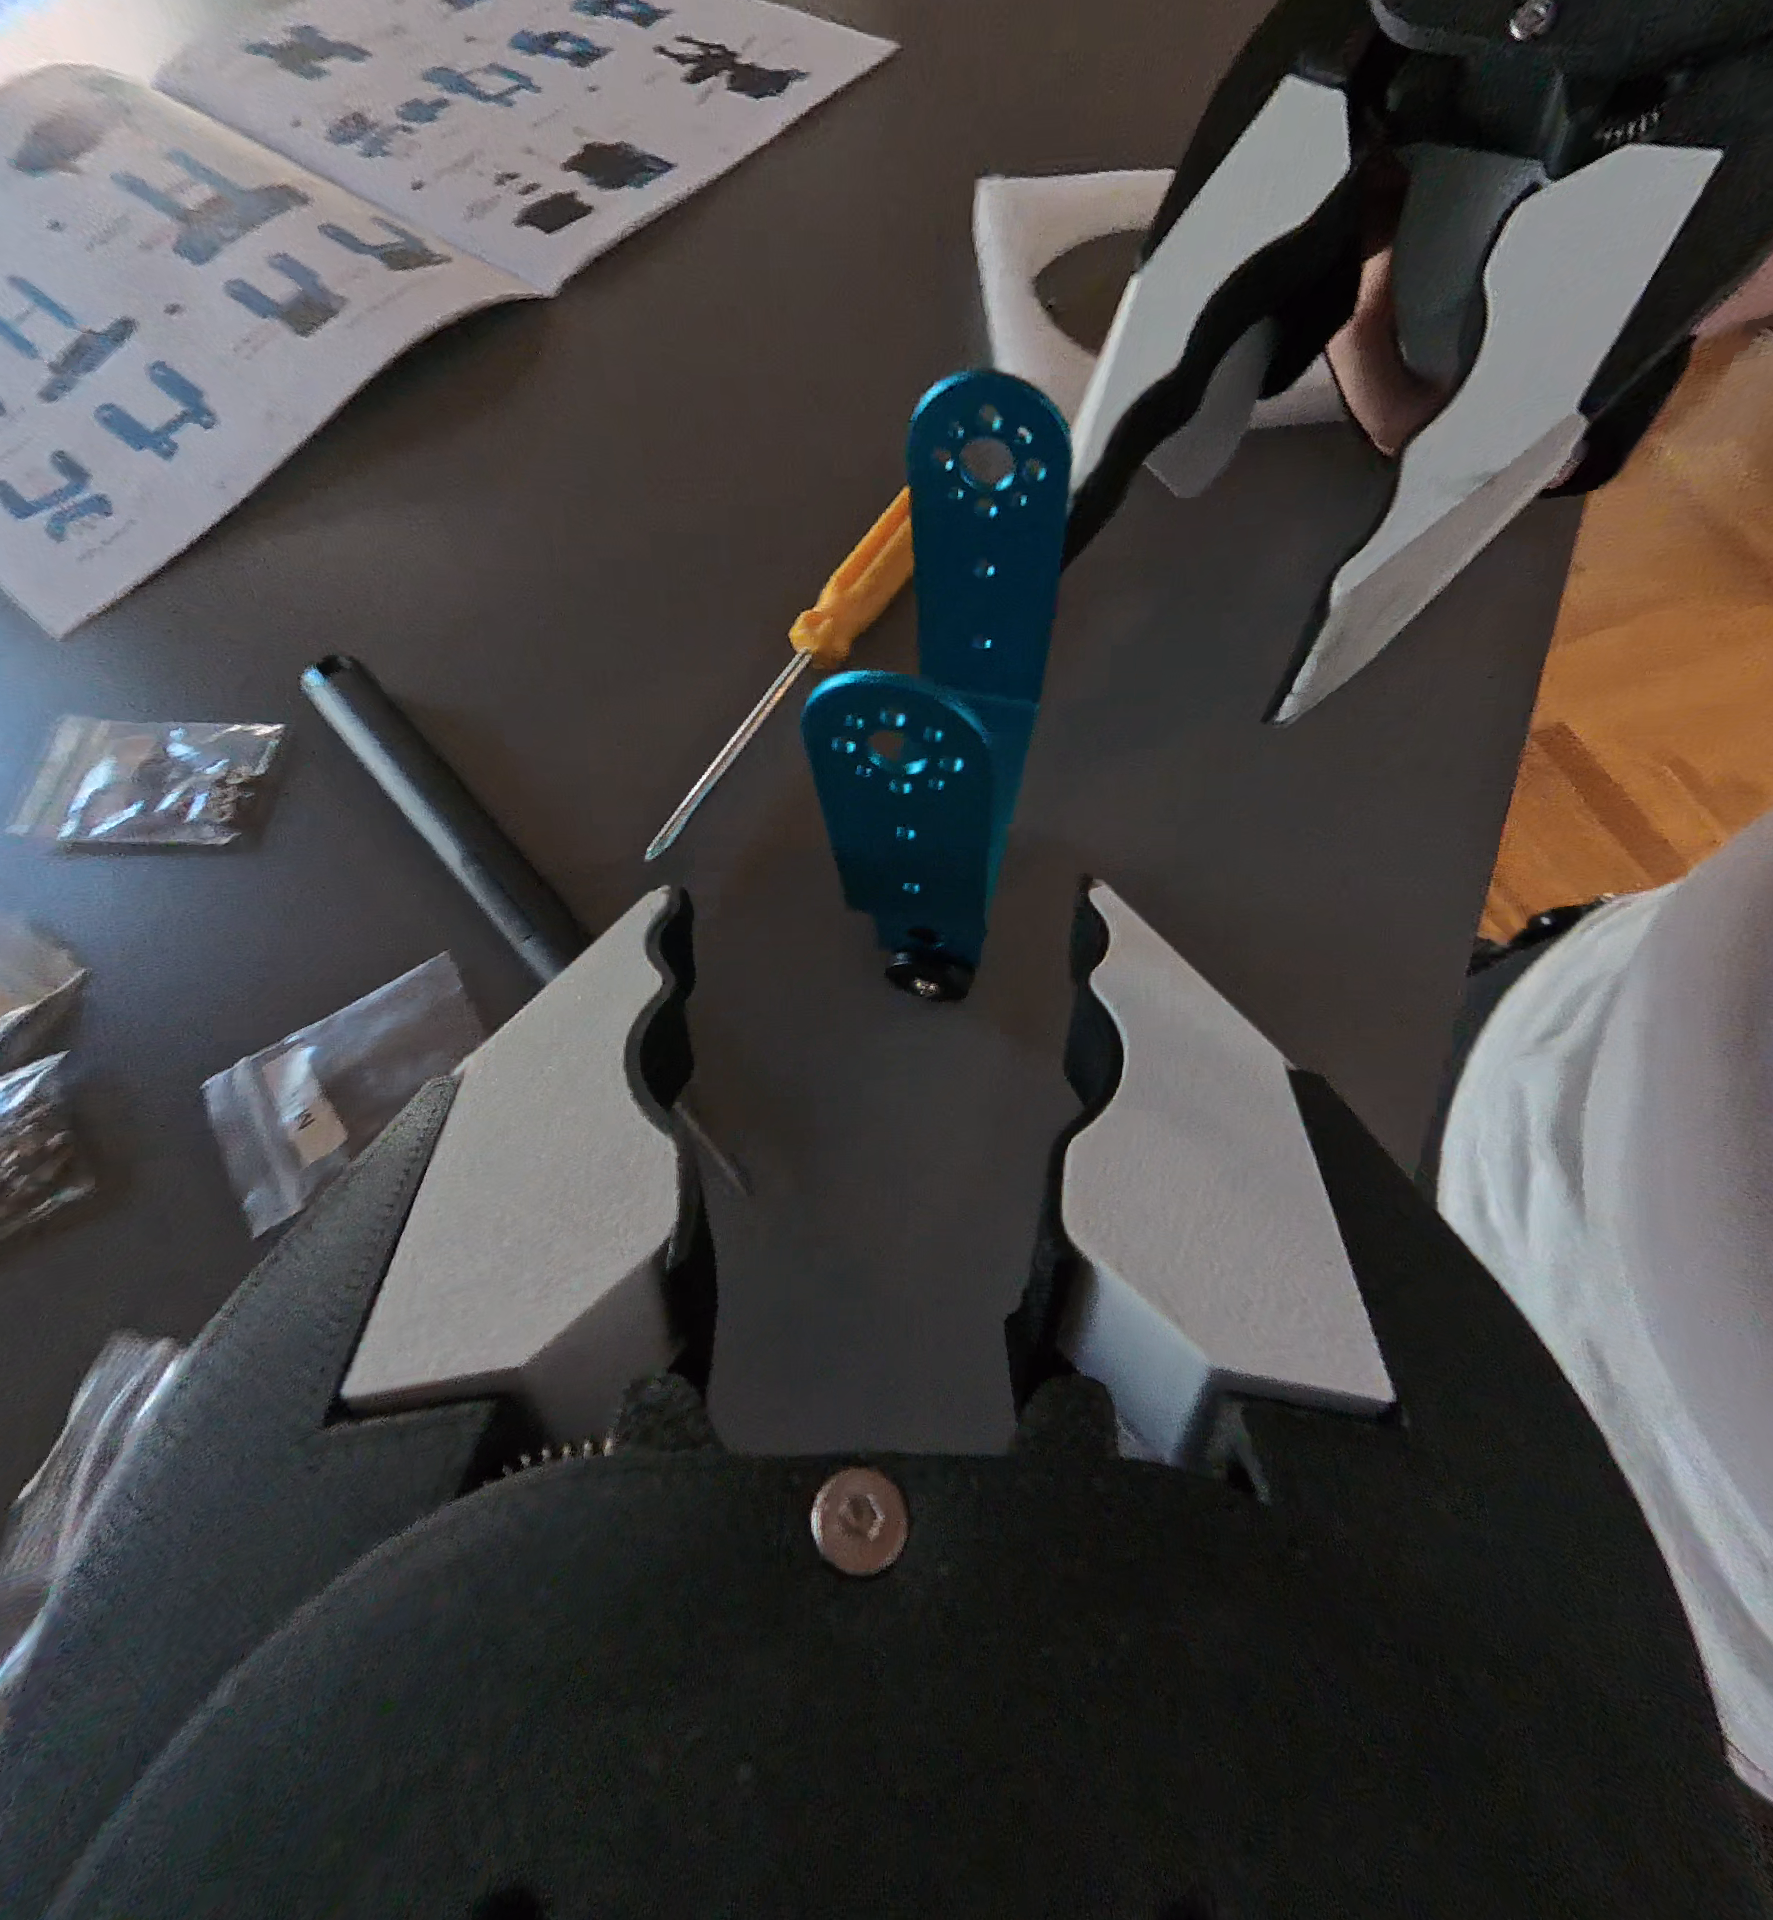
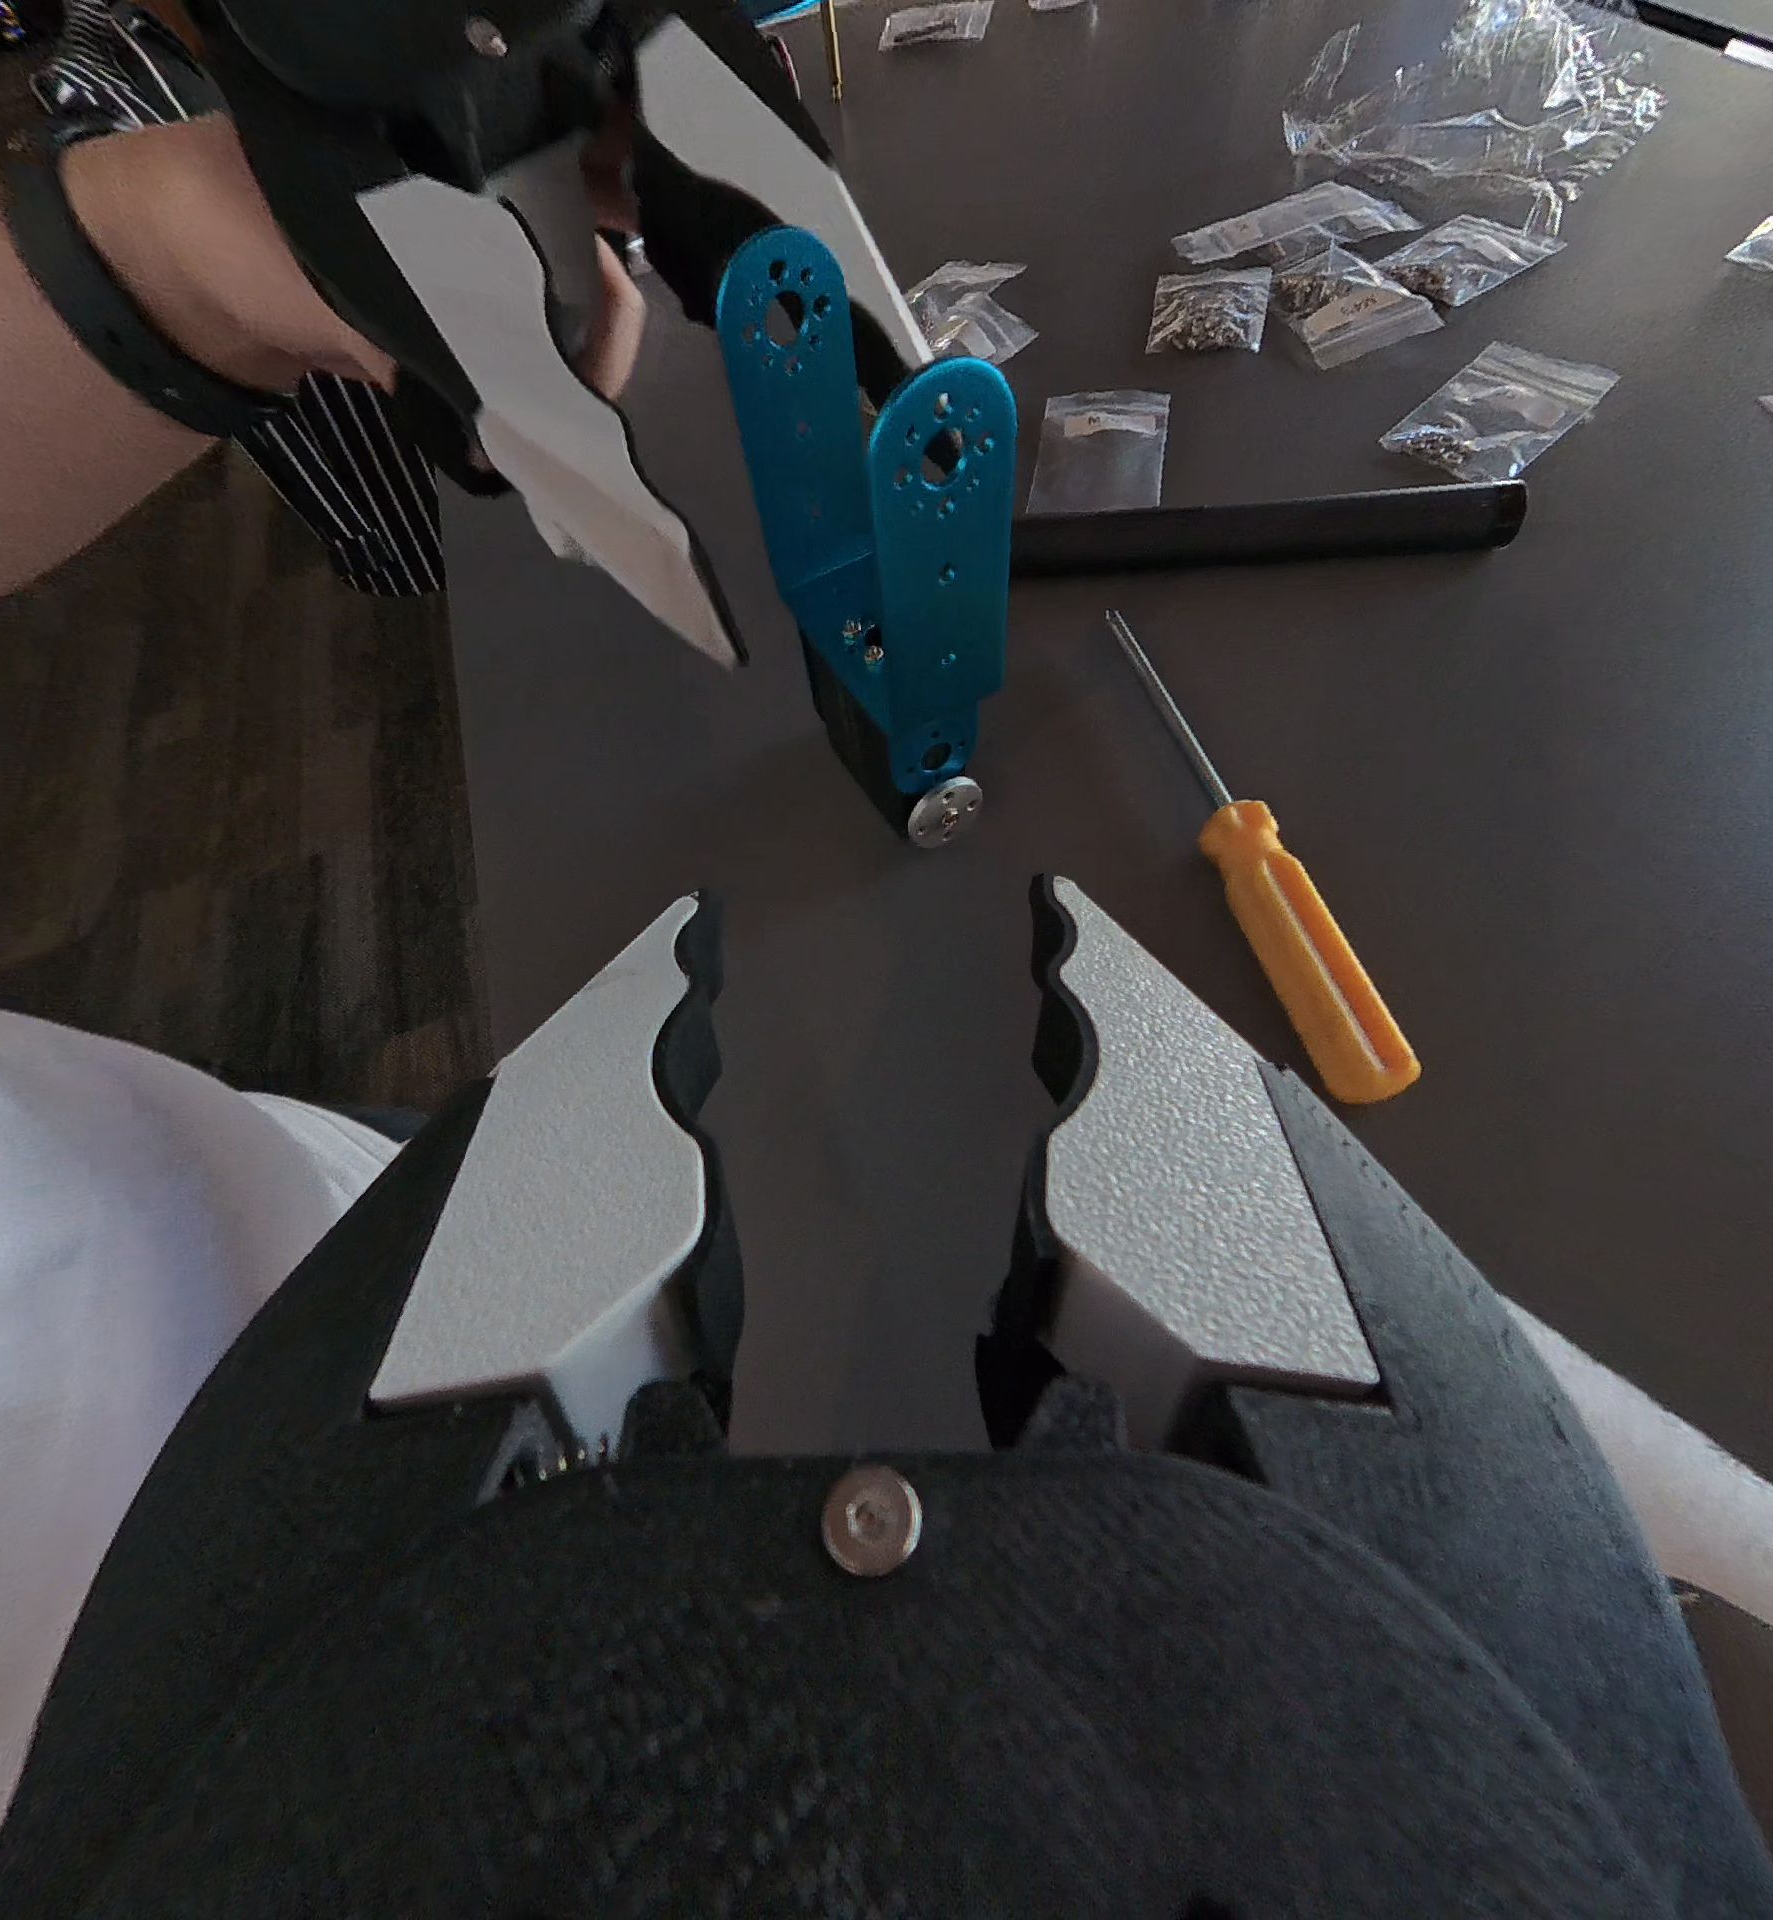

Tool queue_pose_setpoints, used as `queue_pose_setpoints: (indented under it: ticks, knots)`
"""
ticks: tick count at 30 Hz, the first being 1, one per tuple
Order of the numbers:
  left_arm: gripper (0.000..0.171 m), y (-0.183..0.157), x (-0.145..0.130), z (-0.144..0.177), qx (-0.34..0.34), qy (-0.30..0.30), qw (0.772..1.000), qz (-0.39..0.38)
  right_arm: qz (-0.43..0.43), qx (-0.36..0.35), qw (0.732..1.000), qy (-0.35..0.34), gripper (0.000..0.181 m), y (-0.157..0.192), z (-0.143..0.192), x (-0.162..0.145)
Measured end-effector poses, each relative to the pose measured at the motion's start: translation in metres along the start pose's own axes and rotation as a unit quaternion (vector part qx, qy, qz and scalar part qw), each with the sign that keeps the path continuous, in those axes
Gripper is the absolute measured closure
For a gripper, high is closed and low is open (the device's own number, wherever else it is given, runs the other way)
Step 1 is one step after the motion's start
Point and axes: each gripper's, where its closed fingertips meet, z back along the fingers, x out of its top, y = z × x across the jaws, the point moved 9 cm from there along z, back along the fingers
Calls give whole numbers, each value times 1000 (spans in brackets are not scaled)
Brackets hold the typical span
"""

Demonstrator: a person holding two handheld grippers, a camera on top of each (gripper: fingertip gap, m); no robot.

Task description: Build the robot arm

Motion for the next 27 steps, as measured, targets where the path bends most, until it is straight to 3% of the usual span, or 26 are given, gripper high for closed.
queue_pose_setpoints:
  ticks: [4,7,10,18,22,25,27]
  knots:
    - [100,-17,3,22,70,-20,996,60,-23,16,999,-28,121,-2,-4,4]
    - [106,-28,-1,19,119,-19,987,111,-11,13,1000,-16,120,-7,-15,6]
    - [119,-32,2,10,123,-61,972,189,7,17,1000,1,120,-12,-26,9]
    - [134,-24,5,-1,131,-87,949,273,2,50,998,34,127,-19,-49,17]
    - [114,-24,4,9,184,-87,946,251,-2,53,997,54,135,-22,-60,19]
    - [114,-35,15,28,184,-118,956,196,-3,69,996,61,148,-21,-62,20]
    - [115,-44,26,36,165,-107,968,157,3,69,996,60,153,-21,-62,20]
